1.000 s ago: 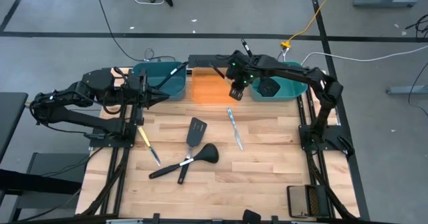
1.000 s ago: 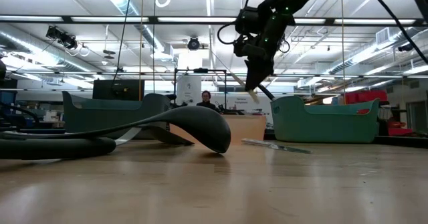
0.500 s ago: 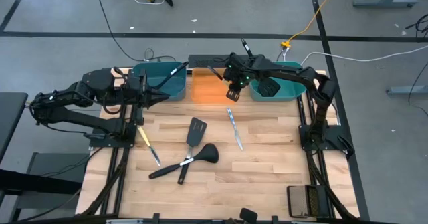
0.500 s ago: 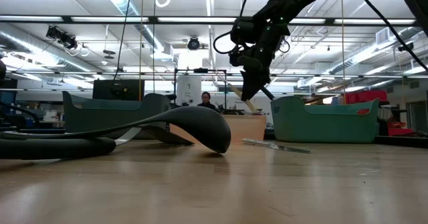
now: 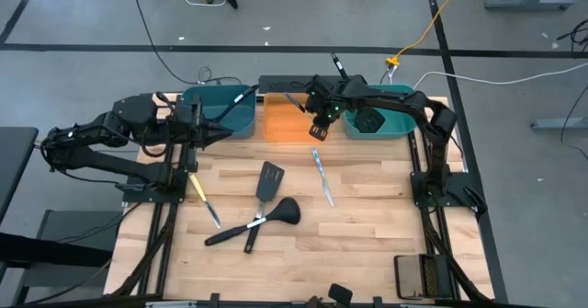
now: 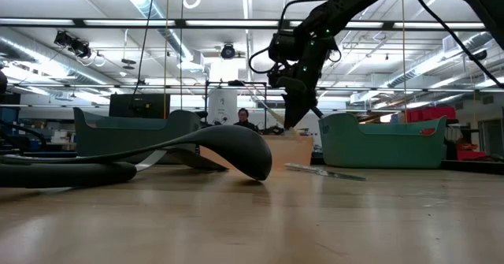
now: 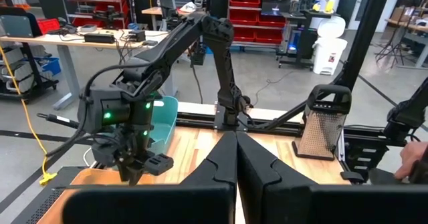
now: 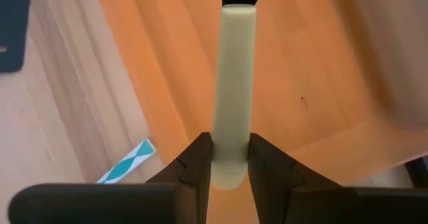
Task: Pick & Place Kitchen Items
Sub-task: Put the yellow knife into the orange bin
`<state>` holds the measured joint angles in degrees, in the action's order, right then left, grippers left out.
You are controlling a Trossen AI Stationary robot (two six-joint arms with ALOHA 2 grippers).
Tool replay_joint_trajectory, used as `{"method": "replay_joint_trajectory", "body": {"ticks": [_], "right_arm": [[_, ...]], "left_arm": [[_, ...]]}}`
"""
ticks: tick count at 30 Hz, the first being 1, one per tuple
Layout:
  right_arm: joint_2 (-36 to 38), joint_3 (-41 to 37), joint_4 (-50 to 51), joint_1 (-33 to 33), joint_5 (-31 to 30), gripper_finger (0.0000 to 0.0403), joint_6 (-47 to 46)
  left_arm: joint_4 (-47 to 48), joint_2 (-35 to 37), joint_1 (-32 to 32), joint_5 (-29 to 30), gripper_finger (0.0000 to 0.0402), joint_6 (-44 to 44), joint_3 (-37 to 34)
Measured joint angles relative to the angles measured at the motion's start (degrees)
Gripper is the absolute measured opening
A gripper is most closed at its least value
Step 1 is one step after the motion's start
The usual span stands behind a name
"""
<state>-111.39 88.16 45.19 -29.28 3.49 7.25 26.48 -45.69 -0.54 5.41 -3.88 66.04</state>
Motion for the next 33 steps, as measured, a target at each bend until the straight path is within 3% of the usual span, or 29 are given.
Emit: {"method": "replay_joint_trajectory", "body": {"ticks": [10, 33], "right_arm": [[-3.63, -0.02, -0.21, -0.04, 0.09, 0.0084, -0.79], [-3.70, -0.04, -0.63, -0.09, 0.04, 0.0084, -0.78]], "left_arm": [[0.00, 0.00, 0.00, -0.02, 0.0002, 0.00, 0.00], [0.00, 0.00, 0.02, -0.04, 0.0002, -0.20, 0.00]]}}
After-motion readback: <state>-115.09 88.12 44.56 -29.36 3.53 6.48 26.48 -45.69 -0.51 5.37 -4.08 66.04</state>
